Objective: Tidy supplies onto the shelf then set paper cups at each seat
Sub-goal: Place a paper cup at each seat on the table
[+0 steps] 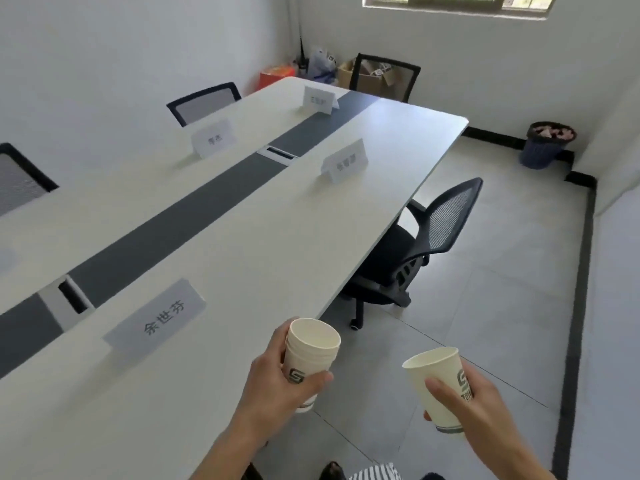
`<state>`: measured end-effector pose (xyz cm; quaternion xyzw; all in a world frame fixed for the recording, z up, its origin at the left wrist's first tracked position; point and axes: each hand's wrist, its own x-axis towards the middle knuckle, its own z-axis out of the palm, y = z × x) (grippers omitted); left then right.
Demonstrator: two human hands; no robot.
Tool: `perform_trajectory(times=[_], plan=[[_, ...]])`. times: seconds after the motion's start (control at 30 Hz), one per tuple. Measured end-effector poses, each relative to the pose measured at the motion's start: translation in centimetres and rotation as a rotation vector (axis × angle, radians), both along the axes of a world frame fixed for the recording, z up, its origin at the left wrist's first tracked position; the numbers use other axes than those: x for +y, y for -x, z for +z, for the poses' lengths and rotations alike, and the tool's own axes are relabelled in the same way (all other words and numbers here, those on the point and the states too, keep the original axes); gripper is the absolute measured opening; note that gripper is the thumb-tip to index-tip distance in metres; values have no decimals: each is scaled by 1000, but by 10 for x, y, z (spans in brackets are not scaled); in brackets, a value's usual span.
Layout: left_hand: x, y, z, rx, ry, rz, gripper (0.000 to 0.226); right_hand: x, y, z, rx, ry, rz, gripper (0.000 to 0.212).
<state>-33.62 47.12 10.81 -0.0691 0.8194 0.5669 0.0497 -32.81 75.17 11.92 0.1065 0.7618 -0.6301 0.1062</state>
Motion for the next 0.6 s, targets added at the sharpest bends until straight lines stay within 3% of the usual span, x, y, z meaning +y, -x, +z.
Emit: perform_trajectory(times=[0.43,0.57,0.6], plan=[[-65,99,-6,-81,0,559,68,-84,247,-22,-67,5,470,69],[-73,129,12,-95,-9,702,71,-125,328,-13,-74,-16,679,41],[-76,132,15,-96,5,747,71,-137,346,-12,-77,-28,730,42]])
